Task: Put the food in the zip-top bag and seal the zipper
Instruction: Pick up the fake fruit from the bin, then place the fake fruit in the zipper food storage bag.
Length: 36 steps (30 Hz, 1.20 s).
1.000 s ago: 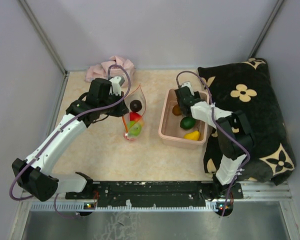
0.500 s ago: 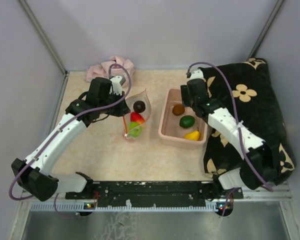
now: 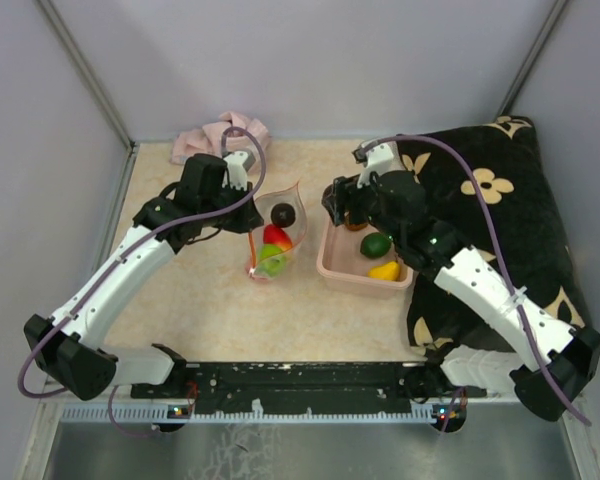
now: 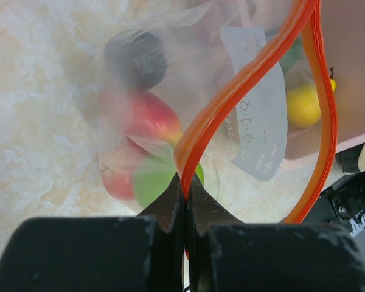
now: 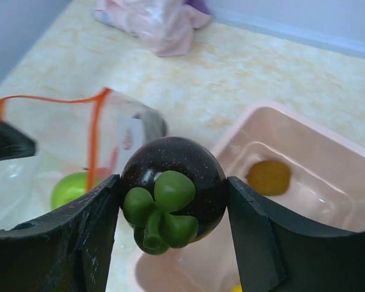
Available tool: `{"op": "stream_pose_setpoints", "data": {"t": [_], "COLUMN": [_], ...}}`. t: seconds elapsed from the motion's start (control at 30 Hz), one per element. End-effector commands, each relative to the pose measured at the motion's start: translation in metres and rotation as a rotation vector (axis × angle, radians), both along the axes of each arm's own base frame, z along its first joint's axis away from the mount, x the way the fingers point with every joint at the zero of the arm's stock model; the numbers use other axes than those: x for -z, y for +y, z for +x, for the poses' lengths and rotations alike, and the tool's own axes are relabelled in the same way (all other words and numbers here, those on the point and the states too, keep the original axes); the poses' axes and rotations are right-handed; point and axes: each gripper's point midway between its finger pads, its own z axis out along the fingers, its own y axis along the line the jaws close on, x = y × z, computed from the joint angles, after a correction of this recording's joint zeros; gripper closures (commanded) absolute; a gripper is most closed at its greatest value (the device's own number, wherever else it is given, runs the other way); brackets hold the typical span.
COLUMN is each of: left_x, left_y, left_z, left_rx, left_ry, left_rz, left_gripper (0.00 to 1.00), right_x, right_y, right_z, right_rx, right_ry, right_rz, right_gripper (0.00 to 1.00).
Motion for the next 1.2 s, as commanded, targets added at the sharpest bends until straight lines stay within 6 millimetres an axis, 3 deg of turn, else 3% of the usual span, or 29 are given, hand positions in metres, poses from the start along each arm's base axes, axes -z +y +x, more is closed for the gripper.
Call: {"op": "stream_pose_setpoints", "data": {"t": [0.0,0.23,0.43,0.63,0.77,1.0,1.17], "left_x": [-0.017,-0.017,-0.015,-0.016,-0.015,-0.016,-0.014], "left_y": [-0.006,-0.006,-0.005,-0.005,-0.005,-0.004,-0.004], "left_z": [0.003,0.002,0.001,0.001,0.000,0.000,0.000], "left_rx": [0.010,0.011,0.012,0.014,0.015,0.014,0.013], "left_ry": [-0.039,-0.041,-0.041,-0.044,-0.044,-0.048,-0.048], "left_rz": [-0.030,-0.030,-0.029,-0.031,-0.029,-0.031,-0.030], "left_gripper": [1.00,1.00,1.00,1.00,1.00,1.00,1.00], "right_x": [-0.069,-0.088,-0.073,-0.043,-0.030,-0.027,-0.031], "right_y": [0.044,0.096,0.126,0.131,0.127,0.130,0.130], "right_z": [-0.027,-0.058,-0.058,-0.041,-0.031,-0.027,-0.027], "right_rx": [-0.184,-0.404,-0.464,-0.410,-0.353,-0.352,-0.351], "right_ry": [-0.141,-0.181,-0.145,-0.090,-0.076,-0.065,-0.069], "right_rz": [0.184,0.274,0.261,0.196,0.164,0.150,0.151], "right_gripper": [0.67,0.66,0.64,0.58,0.45,0.29,0.23]}}
